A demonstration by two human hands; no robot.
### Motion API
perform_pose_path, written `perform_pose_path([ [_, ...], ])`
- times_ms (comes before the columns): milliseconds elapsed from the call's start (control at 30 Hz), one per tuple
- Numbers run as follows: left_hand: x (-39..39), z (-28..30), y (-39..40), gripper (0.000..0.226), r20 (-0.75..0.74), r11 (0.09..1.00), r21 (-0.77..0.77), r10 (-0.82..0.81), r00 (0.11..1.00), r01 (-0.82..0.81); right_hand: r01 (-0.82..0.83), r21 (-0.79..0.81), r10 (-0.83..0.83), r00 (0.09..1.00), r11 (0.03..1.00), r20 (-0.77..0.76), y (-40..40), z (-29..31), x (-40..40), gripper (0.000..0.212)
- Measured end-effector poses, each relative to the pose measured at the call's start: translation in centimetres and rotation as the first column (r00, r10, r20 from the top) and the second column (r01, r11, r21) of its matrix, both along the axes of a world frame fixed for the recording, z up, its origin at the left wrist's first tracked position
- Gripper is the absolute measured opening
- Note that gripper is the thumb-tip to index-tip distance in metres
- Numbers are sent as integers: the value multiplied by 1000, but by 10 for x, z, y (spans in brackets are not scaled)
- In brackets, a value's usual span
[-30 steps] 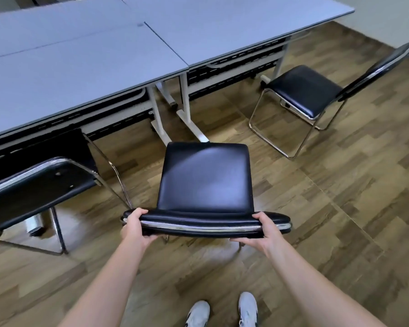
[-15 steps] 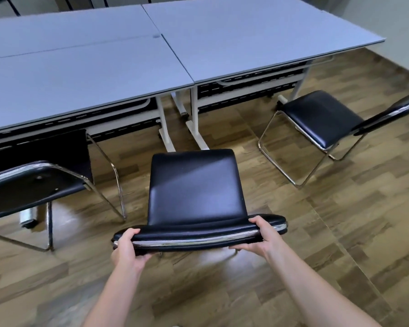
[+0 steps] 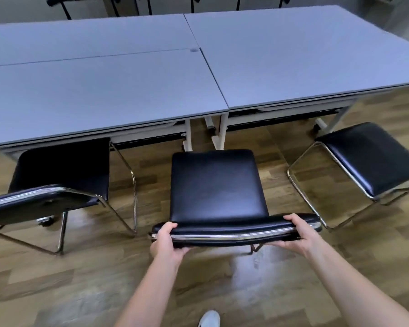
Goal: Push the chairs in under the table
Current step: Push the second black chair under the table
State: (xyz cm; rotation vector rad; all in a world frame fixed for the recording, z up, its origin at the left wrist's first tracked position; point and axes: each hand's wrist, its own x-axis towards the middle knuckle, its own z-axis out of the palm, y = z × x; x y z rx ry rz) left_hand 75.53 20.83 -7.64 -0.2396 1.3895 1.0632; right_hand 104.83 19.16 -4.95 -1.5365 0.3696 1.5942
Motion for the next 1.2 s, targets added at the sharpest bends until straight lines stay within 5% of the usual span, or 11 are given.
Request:
perform_pose_path([
  [200, 44, 10, 39, 17, -40, 990, -30, 136, 990, -137, -78, 14, 77, 995, 997, 64, 61, 7, 32, 10],
  [533, 80, 12, 99, 33, -26, 979, -11, 204, 979, -205, -218, 53, 212, 973, 975, 89, 146, 9, 67, 11],
  [1200, 71, 8, 171, 25, -22, 976, -33, 216, 976, -217, -181, 76, 184, 982, 981, -34, 219, -8, 73, 11],
])
